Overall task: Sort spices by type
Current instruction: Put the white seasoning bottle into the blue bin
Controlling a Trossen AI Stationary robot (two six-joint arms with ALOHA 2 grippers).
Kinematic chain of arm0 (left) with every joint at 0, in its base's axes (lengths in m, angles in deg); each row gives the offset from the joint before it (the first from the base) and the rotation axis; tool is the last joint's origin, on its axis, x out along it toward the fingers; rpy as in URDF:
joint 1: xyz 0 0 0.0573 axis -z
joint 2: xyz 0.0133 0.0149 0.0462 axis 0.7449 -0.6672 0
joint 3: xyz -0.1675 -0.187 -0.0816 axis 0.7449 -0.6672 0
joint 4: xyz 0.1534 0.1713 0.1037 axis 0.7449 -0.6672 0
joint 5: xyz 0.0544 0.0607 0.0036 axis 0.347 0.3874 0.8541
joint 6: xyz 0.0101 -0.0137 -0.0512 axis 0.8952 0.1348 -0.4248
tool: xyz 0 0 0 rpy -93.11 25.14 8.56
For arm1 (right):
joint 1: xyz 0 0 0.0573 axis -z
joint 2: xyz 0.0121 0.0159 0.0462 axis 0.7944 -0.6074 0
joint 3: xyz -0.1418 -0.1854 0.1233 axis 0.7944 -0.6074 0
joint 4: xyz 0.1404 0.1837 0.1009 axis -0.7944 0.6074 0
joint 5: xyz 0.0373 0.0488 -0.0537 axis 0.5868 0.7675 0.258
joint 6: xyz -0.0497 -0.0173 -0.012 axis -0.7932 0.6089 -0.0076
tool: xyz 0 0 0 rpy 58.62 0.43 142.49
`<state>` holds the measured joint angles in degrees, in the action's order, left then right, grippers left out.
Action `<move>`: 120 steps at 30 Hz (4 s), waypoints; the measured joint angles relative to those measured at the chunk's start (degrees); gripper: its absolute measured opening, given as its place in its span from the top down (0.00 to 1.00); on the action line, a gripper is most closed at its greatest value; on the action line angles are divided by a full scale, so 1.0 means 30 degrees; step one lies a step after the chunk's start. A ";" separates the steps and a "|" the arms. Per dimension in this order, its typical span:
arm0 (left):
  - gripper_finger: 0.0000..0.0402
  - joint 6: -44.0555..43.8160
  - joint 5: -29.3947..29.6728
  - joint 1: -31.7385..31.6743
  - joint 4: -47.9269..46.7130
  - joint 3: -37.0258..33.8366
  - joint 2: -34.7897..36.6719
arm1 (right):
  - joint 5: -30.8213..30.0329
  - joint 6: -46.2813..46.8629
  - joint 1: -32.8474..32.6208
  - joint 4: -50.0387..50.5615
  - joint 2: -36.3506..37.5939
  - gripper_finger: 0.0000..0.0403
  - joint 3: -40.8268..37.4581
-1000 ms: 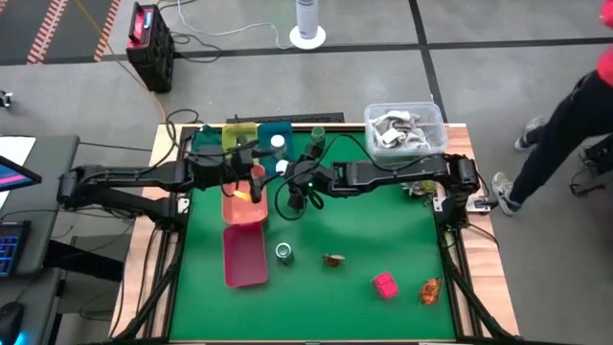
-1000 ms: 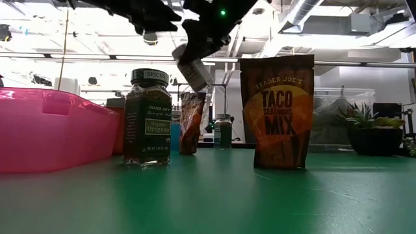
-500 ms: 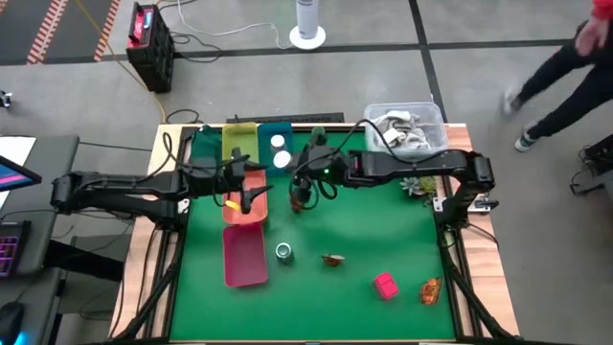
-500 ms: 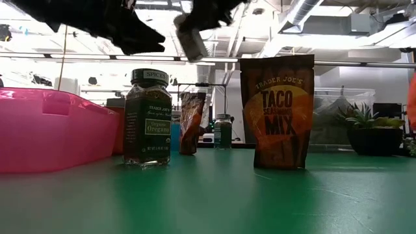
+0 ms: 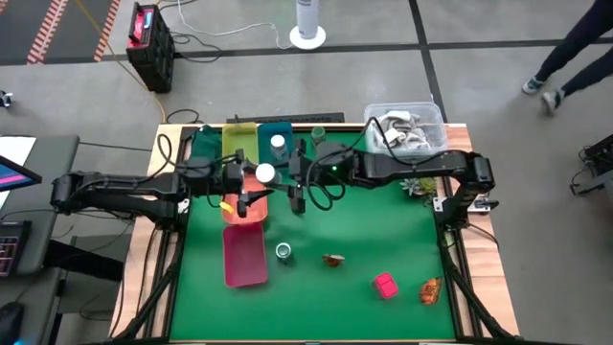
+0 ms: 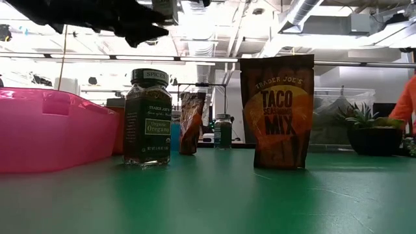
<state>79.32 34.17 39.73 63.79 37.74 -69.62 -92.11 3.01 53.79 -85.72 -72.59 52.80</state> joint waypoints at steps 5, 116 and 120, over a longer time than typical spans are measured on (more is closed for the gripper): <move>0.34 0.0713 -0.0238 0.0000 0.0738 0.0000 0.0000 | 0.0801 0.0080 0.0160 -0.0687 -0.0007 0.43 0.0000; 0.26 -0.1157 0.3878 -0.0019 -0.4352 0.0007 0.0359 | 0.2538 0.2980 0.2045 0.2796 -0.2563 0.46 0.1384; 0.23 -0.1871 0.4718 -0.0035 -0.5238 0.0007 0.1586 | 0.2553 0.3175 0.2732 0.3284 -0.2543 0.46 0.1384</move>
<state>73.70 48.32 39.62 48.08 37.76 -64.86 -84.45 12.54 61.99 -75.87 -80.22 56.95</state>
